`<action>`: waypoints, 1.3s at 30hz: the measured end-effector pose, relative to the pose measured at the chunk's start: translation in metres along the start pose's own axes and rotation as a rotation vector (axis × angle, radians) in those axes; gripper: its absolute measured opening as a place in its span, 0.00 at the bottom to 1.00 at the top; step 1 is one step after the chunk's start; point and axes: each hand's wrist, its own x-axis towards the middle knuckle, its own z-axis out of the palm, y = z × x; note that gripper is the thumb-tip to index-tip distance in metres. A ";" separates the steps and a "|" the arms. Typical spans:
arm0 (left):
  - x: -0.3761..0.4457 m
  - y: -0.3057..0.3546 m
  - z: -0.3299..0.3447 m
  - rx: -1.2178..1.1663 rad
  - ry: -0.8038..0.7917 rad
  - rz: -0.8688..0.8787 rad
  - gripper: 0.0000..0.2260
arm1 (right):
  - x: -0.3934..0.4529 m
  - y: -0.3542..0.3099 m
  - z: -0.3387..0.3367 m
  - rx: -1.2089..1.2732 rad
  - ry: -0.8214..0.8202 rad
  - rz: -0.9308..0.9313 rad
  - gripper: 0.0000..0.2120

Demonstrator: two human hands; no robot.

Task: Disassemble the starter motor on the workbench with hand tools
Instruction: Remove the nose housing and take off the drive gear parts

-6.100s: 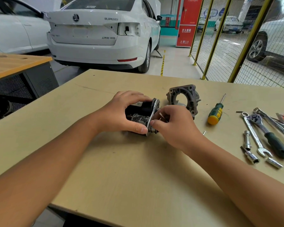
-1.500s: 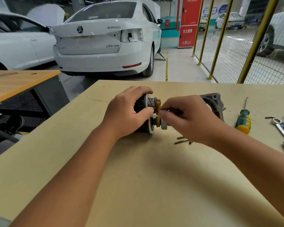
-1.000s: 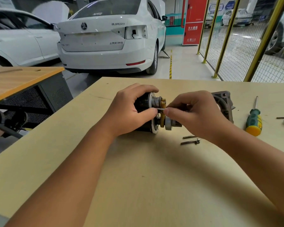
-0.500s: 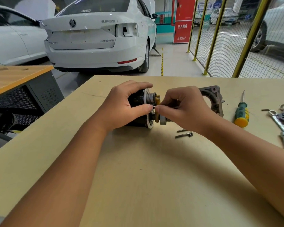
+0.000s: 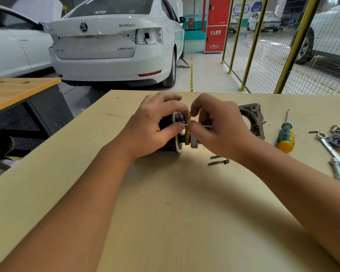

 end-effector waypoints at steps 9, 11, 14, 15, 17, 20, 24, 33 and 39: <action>0.002 0.004 0.004 0.126 -0.031 -0.001 0.11 | 0.004 0.002 0.008 0.206 0.106 0.256 0.03; 0.003 0.007 0.007 0.167 -0.022 -0.022 0.11 | 0.003 0.001 0.008 0.226 0.114 0.267 0.02; 0.005 0.010 0.009 0.165 -0.005 -0.038 0.10 | 0.003 0.000 0.005 0.249 0.108 0.279 0.03; 0.004 0.010 0.009 0.166 -0.002 -0.036 0.10 | 0.002 0.001 0.003 0.252 0.101 0.279 0.03; 0.004 0.010 0.009 0.171 0.004 -0.034 0.09 | -0.001 0.006 -0.002 0.221 0.074 0.259 0.04; 0.004 0.011 0.009 0.161 0.012 -0.042 0.08 | -0.013 0.015 -0.015 0.045 0.007 0.146 0.07; 0.003 0.012 0.010 0.142 0.026 -0.062 0.08 | -0.026 0.032 -0.038 -0.214 -0.118 -0.048 0.13; -0.002 0.008 0.007 0.044 0.107 -0.084 0.14 | -0.032 0.036 -0.038 -0.107 -0.117 -0.066 0.11; -0.003 0.009 0.005 0.101 0.098 -0.143 0.23 | -0.030 0.021 -0.028 0.385 0.033 0.460 0.12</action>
